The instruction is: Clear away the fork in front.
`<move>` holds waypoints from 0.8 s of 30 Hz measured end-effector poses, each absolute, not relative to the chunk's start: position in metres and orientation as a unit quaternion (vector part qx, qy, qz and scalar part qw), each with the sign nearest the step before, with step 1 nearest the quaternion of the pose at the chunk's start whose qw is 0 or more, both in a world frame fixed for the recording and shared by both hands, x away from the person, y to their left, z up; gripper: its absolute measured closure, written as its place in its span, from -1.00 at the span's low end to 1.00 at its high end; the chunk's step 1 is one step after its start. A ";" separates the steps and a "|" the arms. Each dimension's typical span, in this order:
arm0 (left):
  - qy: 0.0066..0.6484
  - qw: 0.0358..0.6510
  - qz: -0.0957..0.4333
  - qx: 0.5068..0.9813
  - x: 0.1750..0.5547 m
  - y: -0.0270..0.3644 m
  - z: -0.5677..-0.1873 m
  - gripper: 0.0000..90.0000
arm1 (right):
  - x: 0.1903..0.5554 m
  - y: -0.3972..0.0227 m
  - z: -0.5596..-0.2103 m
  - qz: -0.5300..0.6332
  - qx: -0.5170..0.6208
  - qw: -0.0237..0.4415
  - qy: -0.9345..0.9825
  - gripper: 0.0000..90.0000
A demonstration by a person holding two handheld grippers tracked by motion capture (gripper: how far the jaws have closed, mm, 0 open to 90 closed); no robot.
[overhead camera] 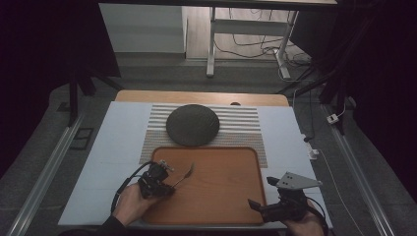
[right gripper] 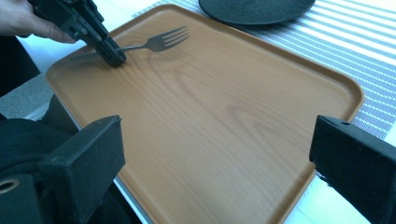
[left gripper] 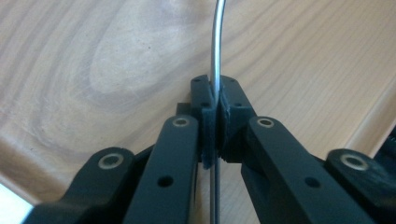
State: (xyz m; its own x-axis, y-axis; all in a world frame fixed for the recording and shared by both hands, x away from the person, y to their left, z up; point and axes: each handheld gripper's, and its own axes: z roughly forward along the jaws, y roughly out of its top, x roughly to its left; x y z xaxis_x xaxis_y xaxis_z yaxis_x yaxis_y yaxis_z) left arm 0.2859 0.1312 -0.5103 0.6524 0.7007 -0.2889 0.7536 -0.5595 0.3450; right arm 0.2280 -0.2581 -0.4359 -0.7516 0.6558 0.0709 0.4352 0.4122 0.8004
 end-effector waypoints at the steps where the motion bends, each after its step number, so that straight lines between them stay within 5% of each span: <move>1: 0.414 0.225 -0.061 0.880 0.286 0.132 -0.510 0.88 | 0.228 -0.259 -0.437 0.431 0.329 0.127 0.831 -0.93; 13: 0.411 0.285 -0.061 0.864 0.290 0.144 -0.493 0.68 | 0.223 -0.265 -0.439 0.416 0.335 0.133 0.835 -0.93; 18: 0.399 0.325 -0.057 0.856 0.297 0.144 -0.485 0.96 | 0.222 -0.270 -0.439 0.418 0.342 0.133 0.831 -0.94; 24: 0.351 0.309 -0.060 0.882 0.300 0.109 -0.492 0.96 | 0.221 -0.271 -0.439 0.415 0.347 0.139 0.830 -0.96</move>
State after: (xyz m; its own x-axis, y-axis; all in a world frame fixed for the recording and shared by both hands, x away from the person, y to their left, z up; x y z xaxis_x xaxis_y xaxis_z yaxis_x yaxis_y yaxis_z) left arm 0.2996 0.1090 -0.4922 0.7467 0.5814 -0.3231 0.6559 -0.5627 0.5032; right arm 0.2213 -0.2711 -0.4394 -0.7210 0.6905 0.0573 0.4605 0.4158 0.7843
